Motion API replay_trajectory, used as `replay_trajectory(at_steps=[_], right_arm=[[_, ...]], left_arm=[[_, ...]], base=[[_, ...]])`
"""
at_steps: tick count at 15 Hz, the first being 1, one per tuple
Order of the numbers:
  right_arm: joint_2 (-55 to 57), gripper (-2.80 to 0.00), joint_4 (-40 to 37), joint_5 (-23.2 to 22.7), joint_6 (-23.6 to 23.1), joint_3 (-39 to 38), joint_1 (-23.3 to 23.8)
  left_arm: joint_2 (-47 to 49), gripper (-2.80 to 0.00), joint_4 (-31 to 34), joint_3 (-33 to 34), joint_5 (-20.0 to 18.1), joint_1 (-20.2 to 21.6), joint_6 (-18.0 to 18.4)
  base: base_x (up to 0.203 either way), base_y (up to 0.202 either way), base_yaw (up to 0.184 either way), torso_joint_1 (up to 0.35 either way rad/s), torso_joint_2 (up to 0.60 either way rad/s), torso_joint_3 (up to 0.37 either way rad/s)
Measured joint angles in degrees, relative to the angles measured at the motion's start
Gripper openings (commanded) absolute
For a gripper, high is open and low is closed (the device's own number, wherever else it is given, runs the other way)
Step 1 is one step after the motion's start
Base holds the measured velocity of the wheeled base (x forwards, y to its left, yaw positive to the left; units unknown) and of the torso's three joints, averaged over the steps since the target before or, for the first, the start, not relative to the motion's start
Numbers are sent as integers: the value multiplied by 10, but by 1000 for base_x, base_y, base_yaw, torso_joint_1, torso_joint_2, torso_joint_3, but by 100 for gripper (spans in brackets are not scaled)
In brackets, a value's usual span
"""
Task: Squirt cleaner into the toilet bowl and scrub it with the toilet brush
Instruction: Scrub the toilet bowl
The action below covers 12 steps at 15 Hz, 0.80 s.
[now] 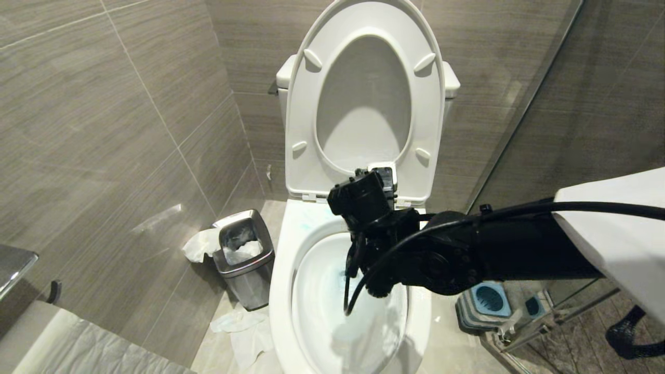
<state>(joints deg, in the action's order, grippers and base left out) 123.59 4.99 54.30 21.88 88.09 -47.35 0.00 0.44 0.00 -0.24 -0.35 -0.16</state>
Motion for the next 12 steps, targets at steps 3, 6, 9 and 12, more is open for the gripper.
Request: replay_trajectory(at_steps=[3, 6, 9, 12], right_arm=[[53, -280, -3, 7, -23, 112, 6], [109, -280, -14, 5, -55, 222, -3], [140, -280, -19, 2, -64, 252, -33], [145, -280, -20, 2, -60, 248, -59]], left_arm=[[0, -280, 0, 0, 0, 0, 0], [0, -280, 0, 0, 0, 0, 0], [0, -280, 0, 0, 0, 0, 0], [0, -280, 0, 0, 0, 0, 0]], base=[[0, 0, 0, 0, 0, 0], [0, 0, 0, 0, 0, 0], [0, 0, 0, 0, 0, 0], [0, 0, 0, 0, 0, 0]])
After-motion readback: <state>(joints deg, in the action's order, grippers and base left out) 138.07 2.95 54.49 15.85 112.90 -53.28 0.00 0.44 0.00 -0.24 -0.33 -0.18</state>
